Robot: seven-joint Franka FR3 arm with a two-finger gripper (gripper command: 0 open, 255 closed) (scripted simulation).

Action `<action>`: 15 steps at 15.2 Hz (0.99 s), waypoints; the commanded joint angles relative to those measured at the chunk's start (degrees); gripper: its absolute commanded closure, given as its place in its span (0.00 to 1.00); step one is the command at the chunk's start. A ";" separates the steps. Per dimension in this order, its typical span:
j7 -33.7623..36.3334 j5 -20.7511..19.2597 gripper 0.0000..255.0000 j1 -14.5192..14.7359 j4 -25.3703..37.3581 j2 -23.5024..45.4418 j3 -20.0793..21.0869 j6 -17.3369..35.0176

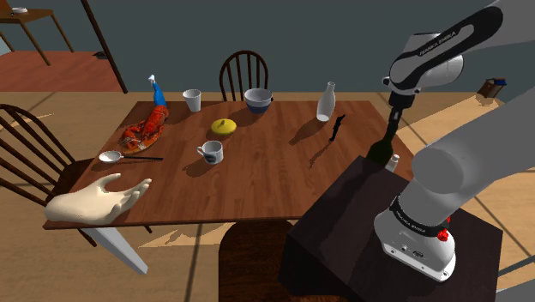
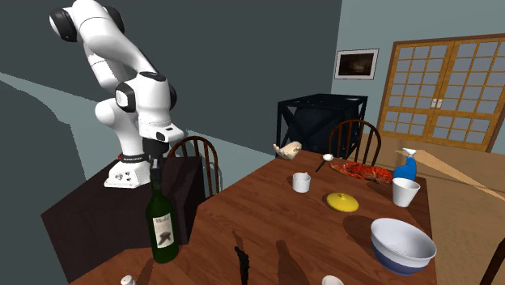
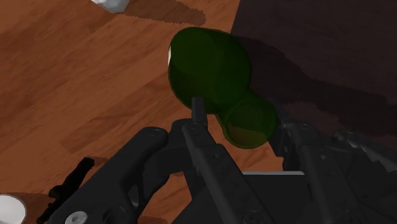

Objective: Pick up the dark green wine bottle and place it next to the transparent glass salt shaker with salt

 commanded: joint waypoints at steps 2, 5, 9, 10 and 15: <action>-0.35 0.38 1.00 0.56 -0.73 3.15 -1.04 3.88; -0.35 0.38 1.00 0.55 -0.73 3.15 -1.03 3.88; -0.35 0.38 1.00 0.55 -0.73 3.15 -1.03 3.88; -0.35 0.38 1.00 0.55 -0.73 3.15 -1.03 3.88; -0.35 0.38 0.00 0.55 -0.73 3.16 -1.03 3.89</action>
